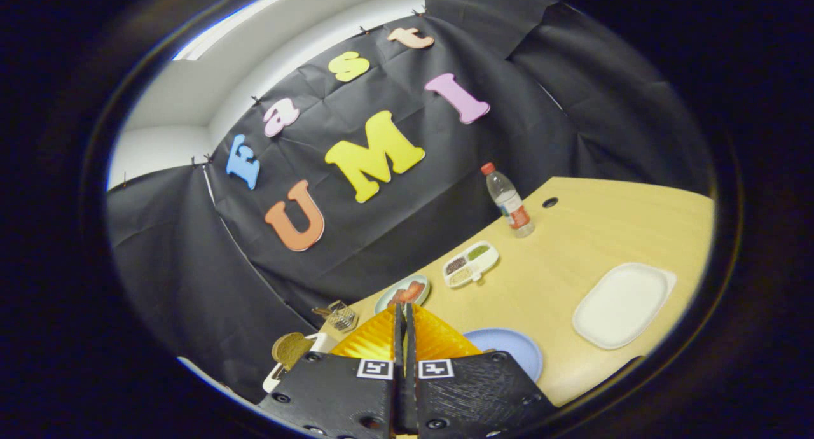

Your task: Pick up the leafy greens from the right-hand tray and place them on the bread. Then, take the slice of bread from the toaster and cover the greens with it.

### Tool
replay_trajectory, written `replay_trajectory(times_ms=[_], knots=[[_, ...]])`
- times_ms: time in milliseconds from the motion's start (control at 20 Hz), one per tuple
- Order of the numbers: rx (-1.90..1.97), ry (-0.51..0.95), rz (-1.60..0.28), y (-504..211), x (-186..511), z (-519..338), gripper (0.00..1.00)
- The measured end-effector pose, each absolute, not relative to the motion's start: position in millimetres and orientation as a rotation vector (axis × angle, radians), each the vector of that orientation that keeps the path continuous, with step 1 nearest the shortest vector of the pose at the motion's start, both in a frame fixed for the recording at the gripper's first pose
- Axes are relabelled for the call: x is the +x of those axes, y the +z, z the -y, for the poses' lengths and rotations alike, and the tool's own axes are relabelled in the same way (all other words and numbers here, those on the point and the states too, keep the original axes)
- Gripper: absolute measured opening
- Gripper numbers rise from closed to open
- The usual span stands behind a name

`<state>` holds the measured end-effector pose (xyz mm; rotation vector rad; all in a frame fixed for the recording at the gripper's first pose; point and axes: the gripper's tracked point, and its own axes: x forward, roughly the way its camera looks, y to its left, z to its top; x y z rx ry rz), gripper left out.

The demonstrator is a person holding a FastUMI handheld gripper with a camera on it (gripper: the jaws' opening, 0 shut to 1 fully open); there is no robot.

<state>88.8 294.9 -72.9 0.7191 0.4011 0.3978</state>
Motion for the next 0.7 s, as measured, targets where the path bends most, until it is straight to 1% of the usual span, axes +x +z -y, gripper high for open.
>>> replay_trajectory(times_ms=[150,250,700], knots=[[0.749,0.434,-0.461,-92,85,-330,0.0],[0.769,0.437,-0.482,-104,84,-339,0.0],[0.745,0.311,-0.525,-166,106,-285,0.0]])
